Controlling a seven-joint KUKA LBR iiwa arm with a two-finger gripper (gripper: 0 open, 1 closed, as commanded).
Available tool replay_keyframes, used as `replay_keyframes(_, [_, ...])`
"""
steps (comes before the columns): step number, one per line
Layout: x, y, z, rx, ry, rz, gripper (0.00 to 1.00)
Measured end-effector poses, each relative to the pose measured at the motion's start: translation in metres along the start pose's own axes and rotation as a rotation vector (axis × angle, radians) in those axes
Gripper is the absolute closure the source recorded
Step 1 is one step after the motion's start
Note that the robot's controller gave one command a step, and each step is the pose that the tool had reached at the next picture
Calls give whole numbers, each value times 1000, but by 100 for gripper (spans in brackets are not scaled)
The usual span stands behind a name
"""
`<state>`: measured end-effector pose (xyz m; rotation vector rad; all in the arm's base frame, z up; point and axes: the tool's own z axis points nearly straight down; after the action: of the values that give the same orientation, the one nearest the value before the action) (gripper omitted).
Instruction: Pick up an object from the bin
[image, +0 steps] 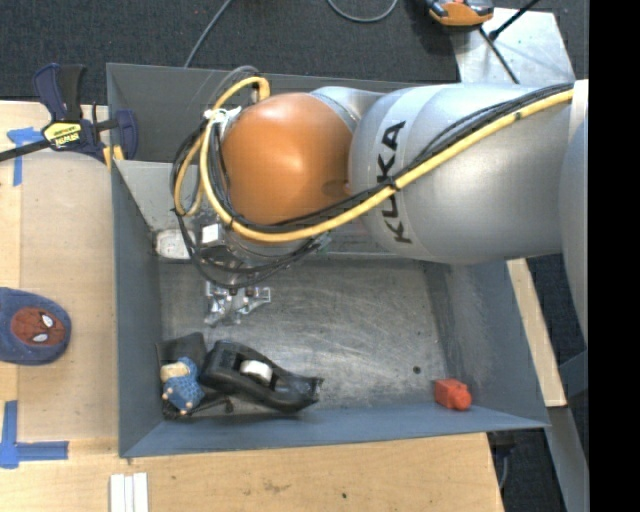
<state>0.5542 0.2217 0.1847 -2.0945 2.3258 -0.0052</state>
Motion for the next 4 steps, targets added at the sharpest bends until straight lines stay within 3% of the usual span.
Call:
replay_keyframes(1, [14,33,20,-11,6,101,100])
replay_keyframes(2, [22,18,31,-3,-3,-442,100])
replay_keyframes(3, [108,15,-94,-6,4,-665,100])
replay_keyframes(4, [104,32,9,-20,-1,-805,100])
